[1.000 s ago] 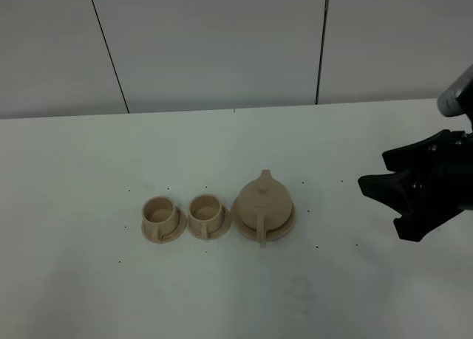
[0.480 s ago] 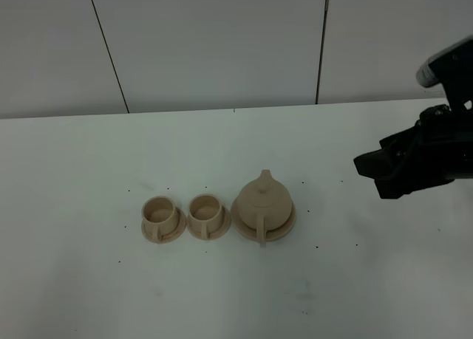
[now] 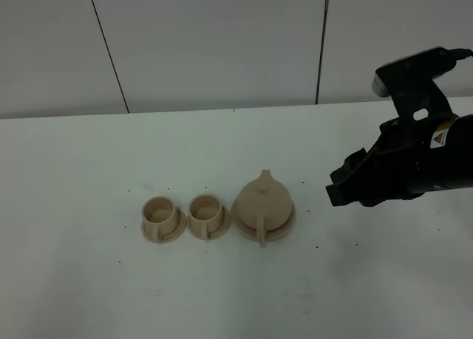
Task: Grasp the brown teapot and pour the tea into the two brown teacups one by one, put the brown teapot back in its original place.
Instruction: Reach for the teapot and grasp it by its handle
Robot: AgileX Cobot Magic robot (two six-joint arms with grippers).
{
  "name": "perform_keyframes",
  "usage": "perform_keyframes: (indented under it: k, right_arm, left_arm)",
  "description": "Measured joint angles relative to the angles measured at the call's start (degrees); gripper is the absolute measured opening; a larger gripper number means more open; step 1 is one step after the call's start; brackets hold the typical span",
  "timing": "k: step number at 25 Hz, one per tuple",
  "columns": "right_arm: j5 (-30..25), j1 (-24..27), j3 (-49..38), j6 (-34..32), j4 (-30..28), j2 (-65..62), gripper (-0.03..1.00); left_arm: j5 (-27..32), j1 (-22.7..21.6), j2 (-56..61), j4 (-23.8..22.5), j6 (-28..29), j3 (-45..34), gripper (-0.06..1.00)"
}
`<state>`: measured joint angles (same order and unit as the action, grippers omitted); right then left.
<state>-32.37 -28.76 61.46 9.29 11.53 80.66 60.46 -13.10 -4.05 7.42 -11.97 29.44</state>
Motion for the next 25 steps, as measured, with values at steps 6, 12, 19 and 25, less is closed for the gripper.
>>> perform_keyframes:
  k: [6,12,19,25]
  right_arm:
    - [0.6,-4.6,0.0,-15.9,-10.0,6.1,0.41]
    - [4.5,-8.0,0.0,-25.3,-12.0,9.2,0.41]
    - [7.6,-10.7,0.0,-32.9,-12.7,13.7,0.41]
    - [14.1,-12.9,0.3,-36.8,-13.5,16.4,0.41]
  left_arm:
    - [0.0,0.0,0.0,0.0,0.0,0.0,0.33]
    - [0.0,0.0,0.0,0.0,0.0,0.0,0.33]
    - [0.0,0.0,0.0,0.0,0.0,0.0,0.33]
    - [0.0,0.0,0.0,0.0,0.0,0.0,0.33]
